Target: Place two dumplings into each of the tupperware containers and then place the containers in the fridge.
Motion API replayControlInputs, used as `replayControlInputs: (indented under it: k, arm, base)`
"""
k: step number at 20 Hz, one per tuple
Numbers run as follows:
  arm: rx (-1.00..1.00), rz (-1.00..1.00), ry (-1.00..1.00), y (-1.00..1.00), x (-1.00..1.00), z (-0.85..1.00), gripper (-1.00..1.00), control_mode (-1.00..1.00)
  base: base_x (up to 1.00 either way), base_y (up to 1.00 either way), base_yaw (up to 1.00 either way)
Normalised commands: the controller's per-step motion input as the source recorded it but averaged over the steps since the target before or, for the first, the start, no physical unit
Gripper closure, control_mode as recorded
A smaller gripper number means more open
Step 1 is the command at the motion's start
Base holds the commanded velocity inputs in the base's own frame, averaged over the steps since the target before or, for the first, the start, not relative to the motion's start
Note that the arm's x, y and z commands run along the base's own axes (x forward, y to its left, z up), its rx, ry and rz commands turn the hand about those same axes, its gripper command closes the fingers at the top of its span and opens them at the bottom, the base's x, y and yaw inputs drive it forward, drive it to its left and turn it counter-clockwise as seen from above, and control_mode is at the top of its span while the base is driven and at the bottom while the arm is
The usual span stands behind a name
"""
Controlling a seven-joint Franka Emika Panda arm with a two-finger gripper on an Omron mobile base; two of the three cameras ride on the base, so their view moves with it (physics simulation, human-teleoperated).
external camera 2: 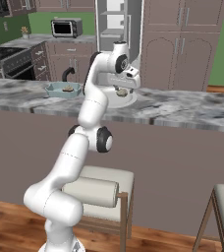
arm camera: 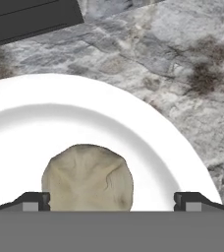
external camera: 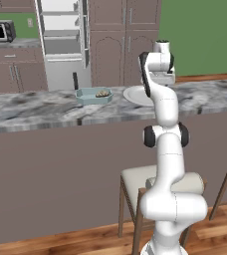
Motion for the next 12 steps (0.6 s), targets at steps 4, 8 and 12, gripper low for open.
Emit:
replayControlInputs:
  k: [4, 8, 12]
  arm:
    - [0.00, 0.01, 0.00, 0.07, 0.00, 0.00, -1.00, -1.00]
    - [0.00, 0.01, 0.00, 0.10, 0.00, -0.04, -1.00, -1.00]
    - [0.00, 0.01, 0.00, 0.11, 0.00, -0.11, -1.00, -1.00]
  base:
    - [0.00, 0.00, 0.00]
    - [0.00, 0.00, 0.00]
    - [0.00, 0.00, 0.00]
